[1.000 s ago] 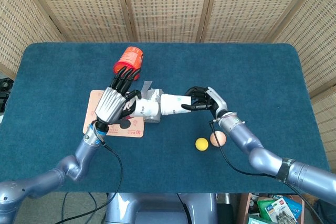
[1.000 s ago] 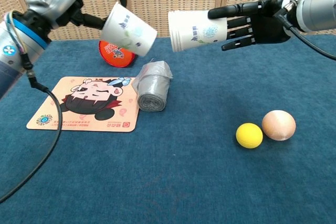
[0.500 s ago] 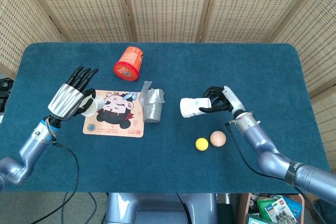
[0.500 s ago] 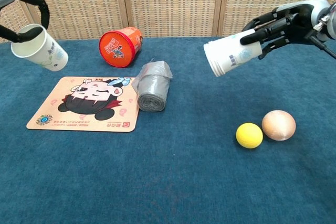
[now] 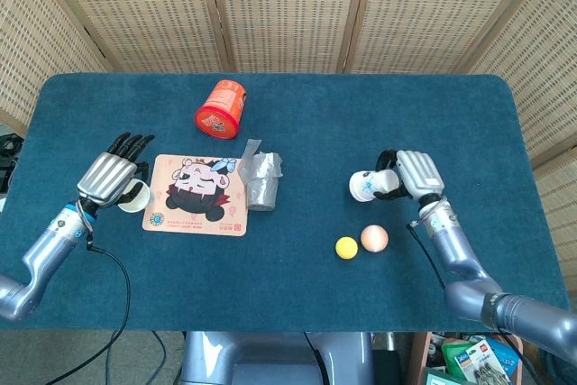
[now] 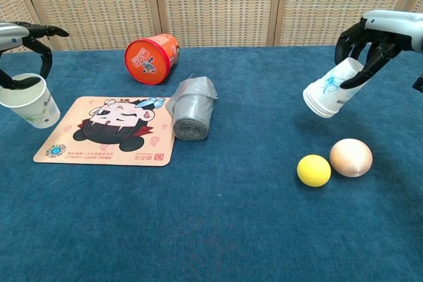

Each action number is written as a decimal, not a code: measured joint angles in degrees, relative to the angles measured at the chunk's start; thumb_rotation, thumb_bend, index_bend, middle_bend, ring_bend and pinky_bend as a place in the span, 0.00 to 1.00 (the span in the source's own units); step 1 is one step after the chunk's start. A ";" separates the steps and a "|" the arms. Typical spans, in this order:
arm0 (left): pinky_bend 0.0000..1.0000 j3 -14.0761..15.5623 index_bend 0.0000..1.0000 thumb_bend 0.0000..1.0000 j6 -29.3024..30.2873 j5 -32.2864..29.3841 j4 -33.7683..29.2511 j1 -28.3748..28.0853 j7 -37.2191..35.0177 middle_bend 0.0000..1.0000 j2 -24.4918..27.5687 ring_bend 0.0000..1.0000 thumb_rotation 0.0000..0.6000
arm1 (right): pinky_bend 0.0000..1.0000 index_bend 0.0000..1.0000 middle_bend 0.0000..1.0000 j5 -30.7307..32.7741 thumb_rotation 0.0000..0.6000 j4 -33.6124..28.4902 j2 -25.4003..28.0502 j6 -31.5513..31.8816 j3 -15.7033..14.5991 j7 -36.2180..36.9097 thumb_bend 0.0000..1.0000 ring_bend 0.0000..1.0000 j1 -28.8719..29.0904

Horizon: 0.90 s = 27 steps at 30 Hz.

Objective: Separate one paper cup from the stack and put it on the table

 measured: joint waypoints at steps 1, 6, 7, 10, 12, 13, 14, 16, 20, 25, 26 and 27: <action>0.00 -0.24 0.00 0.14 -0.31 -0.42 -0.10 0.03 -0.45 0.00 -0.01 0.00 1.00 | 0.24 0.08 0.06 -1.16 1.00 0.39 -0.13 0.63 -0.74 -1.59 0.02 0.04 -0.14; 0.00 -0.66 0.00 0.12 -0.79 -0.79 -1.81 0.39 -2.21 0.00 1.60 0.00 1.00 | 0.06 0.00 0.00 -2.45 1.00 -0.55 1.01 1.11 -3.09 -9.88 0.00 0.00 -0.36; 0.00 -0.76 0.00 0.11 -0.68 -0.93 -2.58 0.64 -2.39 0.00 2.27 0.00 1.00 | 0.05 0.00 0.00 -2.35 1.00 -1.62 1.62 1.53 -3.43 -12.34 0.00 0.00 -0.48; 0.00 -1.28 0.00 0.11 0.91 -1.57 -5.16 1.82 -2.88 0.00 4.07 0.00 1.00 | 0.03 0.00 0.00 -2.35 1.00 -5.94 3.54 3.97 -3.81 -17.06 0.00 0.00 -1.18; 0.00 -1.62 0.00 0.11 2.53 -1.98 -6.72 2.87 -3.29 0.00 5.26 0.00 1.00 | 0.01 0.00 0.00 -3.05 1.00 -8.86 5.12 6.35 -3.92 -17.98 0.00 0.00 -2.03; 0.00 -1.83 0.00 0.11 3.86 -2.25 -7.90 3.75 -3.50 0.00 6.16 0.00 1.00 | 0.01 0.00 0.00 -4.03 1.00 -10.88 6.46 8.17 -4.04 -18.02 0.00 0.00 -2.86; 0.00 -1.98 0.00 0.11 4.97 -2.46 -8.80 4.49 -3.61 0.00 6.82 0.00 1.00 | 0.00 0.00 0.00 -5.04 1.00 -12.30 7.52 9.58 -4.17 -17.82 0.00 0.00 -3.59; 0.00 -2.27 0.00 0.11 7.65 -3.04 -10.75 6.41 -3.79 0.00 8.29 0.00 1.00 | 0.00 0.00 0.00 -7.86 1.00 -14.89 9.95 12.66 -4.58 -16.75 0.00 0.00 -5.55; 0.00 -2.35 0.00 0.11 13.20 -4.51 -14.67 11.25 -3.75 0.00 10.81 0.00 1.00 | 0.00 0.00 0.00 -14.16 1.00 -17.57 13.81 18.41 -6.43 -11.72 0.00 0.00 -10.39; 0.00 -1.67 0.00 0.11 20.60 -6.68 -19.00 18.80 -3.12 0.00 12.55 0.00 1.00 | 0.00 0.00 0.00 -22.09 1.00 -17.41 16.38 27.27 -9.84 -2.91 0.00 0.00 -18.51; 0.00 -1.49 0.00 0.11 22.03 -6.88 -19.62 20.10 -3.01 0.00 12.66 0.00 1.00 | 0.00 0.00 0.00 -23.30 1.00 -17.05 16.47 28.99 -10.41 -1.73 0.00 0.00 -19.81; 0.00 -1.30 0.00 0.11 23.42 -7.03 -20.16 21.32 -2.89 0.00 12.72 0.00 1.00 | 0.00 0.00 0.00 -24.61 1.00 -16.57 16.47 30.66 -10.95 -0.73 0.00 0.00 -21.13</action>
